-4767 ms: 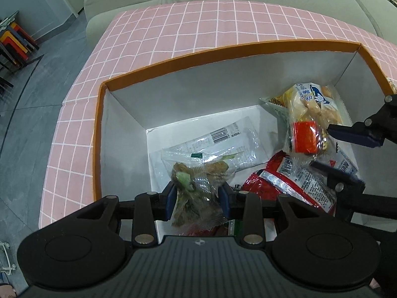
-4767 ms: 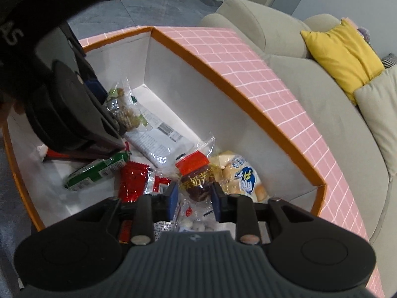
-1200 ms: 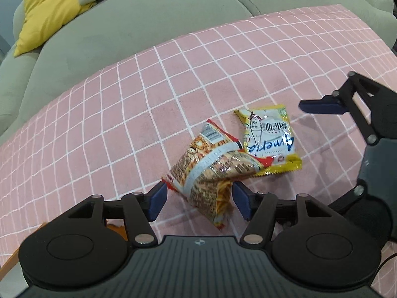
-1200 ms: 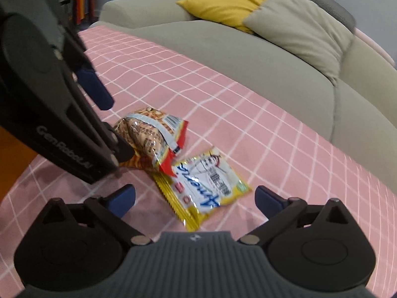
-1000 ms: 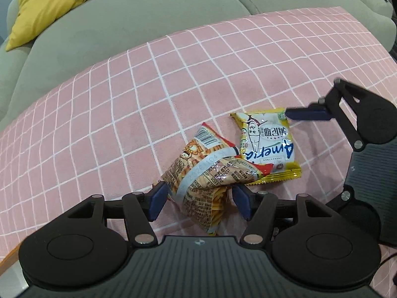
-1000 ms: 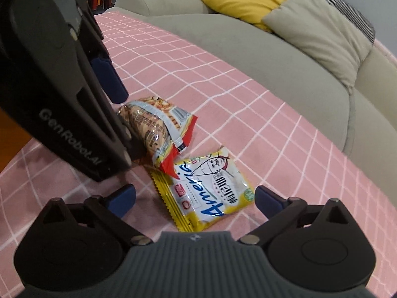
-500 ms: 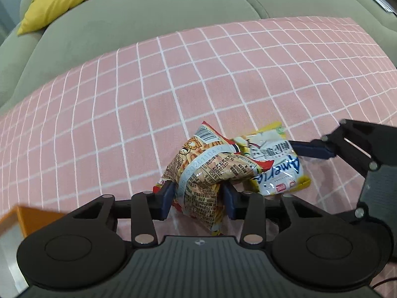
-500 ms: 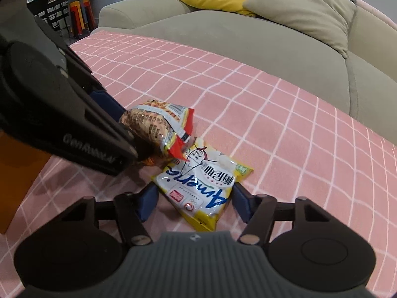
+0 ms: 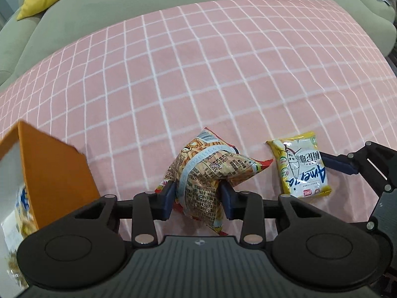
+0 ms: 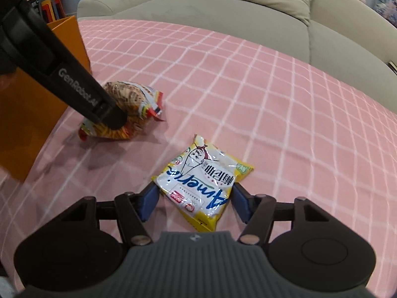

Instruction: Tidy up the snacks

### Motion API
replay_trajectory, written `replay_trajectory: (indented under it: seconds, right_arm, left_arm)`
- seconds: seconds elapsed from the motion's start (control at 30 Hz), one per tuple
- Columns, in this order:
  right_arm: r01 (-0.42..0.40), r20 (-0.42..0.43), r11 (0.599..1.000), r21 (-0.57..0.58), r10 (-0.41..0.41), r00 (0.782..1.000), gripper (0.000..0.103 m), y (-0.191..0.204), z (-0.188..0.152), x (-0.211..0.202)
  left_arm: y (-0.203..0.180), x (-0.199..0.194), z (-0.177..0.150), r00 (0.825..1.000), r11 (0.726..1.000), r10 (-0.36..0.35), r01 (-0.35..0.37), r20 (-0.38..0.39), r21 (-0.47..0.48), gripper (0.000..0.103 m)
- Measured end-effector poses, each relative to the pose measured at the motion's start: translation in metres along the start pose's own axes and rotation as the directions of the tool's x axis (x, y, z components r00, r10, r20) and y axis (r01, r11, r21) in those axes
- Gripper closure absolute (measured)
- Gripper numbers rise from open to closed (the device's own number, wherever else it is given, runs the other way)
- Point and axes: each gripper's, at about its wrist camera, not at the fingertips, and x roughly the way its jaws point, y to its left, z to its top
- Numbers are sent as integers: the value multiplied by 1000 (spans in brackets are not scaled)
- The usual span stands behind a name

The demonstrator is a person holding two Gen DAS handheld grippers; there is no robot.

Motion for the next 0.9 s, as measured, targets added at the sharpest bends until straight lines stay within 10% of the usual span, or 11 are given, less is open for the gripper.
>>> replay_trajectory:
  seconds: [0.57,0.9]
  right_arm:
    - [-61,-79,998,-3,61,995,41,16,-52,-48]
    - [-23,-90,999,35,26,996,19,24,-51,-44]
  left_arm:
    - [-49,-25,-156,999,1000,-28,28,-42,3,61]
    - [-28,-15,-219,995,996,-67,63,76,56,42]
